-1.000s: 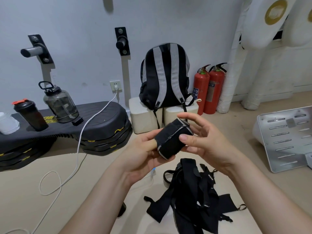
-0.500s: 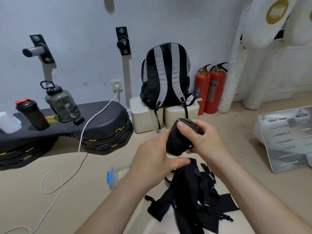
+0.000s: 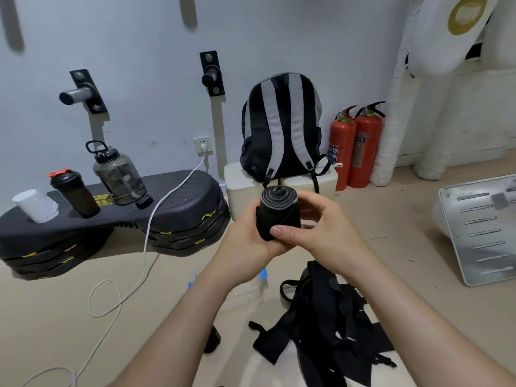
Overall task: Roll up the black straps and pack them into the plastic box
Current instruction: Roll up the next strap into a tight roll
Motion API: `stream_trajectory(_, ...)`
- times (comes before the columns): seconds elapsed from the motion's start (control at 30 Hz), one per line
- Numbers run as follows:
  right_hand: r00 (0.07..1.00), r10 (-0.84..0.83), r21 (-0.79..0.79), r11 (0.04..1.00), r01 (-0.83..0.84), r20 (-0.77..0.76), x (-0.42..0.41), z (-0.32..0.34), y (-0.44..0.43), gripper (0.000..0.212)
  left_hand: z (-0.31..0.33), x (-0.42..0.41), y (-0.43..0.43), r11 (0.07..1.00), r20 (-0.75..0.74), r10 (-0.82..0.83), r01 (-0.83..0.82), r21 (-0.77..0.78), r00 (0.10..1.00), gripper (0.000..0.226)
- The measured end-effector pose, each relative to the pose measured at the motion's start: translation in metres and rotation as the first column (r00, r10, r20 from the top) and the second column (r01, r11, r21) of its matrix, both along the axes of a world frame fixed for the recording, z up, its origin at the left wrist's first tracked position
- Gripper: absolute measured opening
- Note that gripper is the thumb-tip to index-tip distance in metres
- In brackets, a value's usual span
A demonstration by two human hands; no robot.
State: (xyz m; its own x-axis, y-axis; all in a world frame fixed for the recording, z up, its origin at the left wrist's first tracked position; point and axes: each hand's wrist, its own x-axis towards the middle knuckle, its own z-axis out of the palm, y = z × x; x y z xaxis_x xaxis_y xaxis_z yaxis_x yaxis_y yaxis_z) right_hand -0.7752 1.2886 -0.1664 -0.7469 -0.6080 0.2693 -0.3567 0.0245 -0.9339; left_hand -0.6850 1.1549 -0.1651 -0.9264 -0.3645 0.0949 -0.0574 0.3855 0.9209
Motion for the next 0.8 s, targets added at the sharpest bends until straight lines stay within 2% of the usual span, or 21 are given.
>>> stream_trajectory(0.07,0.986,-0.048,0.043,0.998,0.056,-0.157,0.001,0.001,0.001,0.054,0.009,0.008,-0.007,0.997,0.012,-0.071,0.071,0.025,0.997,0.067)
stream_trajectory(0.17,0.932,0.009,0.168,0.984,0.056,-0.363,0.006,0.007,0.007,0.064,0.028,0.021,-0.013,0.974,-0.042,-0.121,0.127,0.186,0.992,0.071)
stream_trajectory(0.2,0.925,0.04,0.189,0.981,0.034,-0.378,0.01,0.009,0.009,0.069,0.033,0.024,-0.01,0.976,-0.041,-0.124,0.129,0.177,0.991,0.069)
stream_trajectory(0.23,0.925,0.059,0.186,0.983,0.013,-0.376,0.013,0.009,0.01,0.074,0.035,0.025,-0.009,0.99,-0.03,-0.103,0.106,0.097,0.994,0.064)
stream_trajectory(0.27,0.931,0.064,0.165,0.986,-0.004,-0.36,0.015,0.012,0.013,0.079,0.037,0.026,-0.007,0.996,-0.038,-0.07,0.072,0.051,0.997,0.055)
stream_trajectory(0.3,0.945,0.06,0.139,0.99,-0.016,-0.321,0.015,0.015,0.016,0.082,0.038,0.026,-0.007,0.996,-0.072,-0.044,0.049,0.069,0.996,0.045)
stream_trajectory(0.37,0.988,0.077,0.056,0.996,-0.071,-0.131,0.014,0.024,0.022,0.079,0.042,0.028,-0.009,0.965,-0.127,-0.022,0.054,0.256,0.992,0.036)
stream_trajectory(0.43,0.988,0.128,-0.048,0.991,-0.125,0.086,0.016,0.032,0.023,0.065,0.044,0.028,-0.015,0.89,-0.164,-0.041,0.11,0.442,0.986,0.037)
stream_trajectory(0.5,0.988,0.098,-0.069,0.994,-0.091,0.119,0.019,0.034,0.018,0.051,0.045,0.026,-0.024,0.849,-0.157,-0.086,0.155,0.506,0.984,0.038)
stream_trajectory(0.6,0.999,0.027,0.06,0.998,-0.025,-0.039,0.023,0.039,0.002,0.041,0.039,0.031,-0.043,0.901,-0.08,-0.147,0.167,0.399,0.986,0.033)
stream_trajectory(0.7,0.981,0.085,0.194,0.98,-0.051,-0.175,0.024,0.04,-0.025,0.037,0.019,0.046,-0.067,0.917,-0.072,-0.128,0.146,0.37,0.989,0.032)
stream_trajectory(0.8,0.933,0.184,0.348,0.935,-0.069,-0.309,0.028,0.026,-0.063,0.034,-0.016,0.061,-0.092,0.928,-0.057,-0.027,0.046,0.369,0.998,0.031)
